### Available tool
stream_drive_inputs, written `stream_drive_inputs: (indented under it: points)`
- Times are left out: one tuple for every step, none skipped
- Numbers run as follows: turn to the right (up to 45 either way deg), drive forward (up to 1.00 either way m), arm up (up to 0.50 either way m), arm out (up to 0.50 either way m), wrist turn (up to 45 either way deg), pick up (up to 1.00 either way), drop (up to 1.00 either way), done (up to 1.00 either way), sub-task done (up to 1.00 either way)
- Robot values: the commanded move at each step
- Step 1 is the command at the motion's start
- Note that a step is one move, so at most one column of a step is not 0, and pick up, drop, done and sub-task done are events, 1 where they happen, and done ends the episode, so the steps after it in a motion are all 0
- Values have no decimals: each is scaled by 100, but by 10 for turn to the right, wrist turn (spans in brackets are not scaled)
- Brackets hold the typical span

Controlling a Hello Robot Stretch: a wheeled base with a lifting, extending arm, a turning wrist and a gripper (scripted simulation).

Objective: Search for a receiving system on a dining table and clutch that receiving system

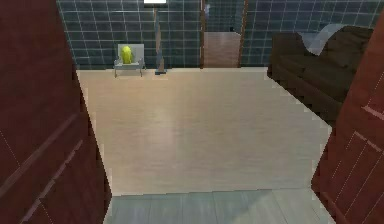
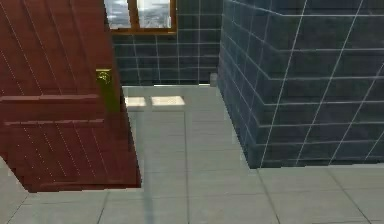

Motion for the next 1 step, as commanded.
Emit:
stream_drive_inputs:
  points:
    - [0, 100, 0, 0, 0, 0, 0, 0, 0]
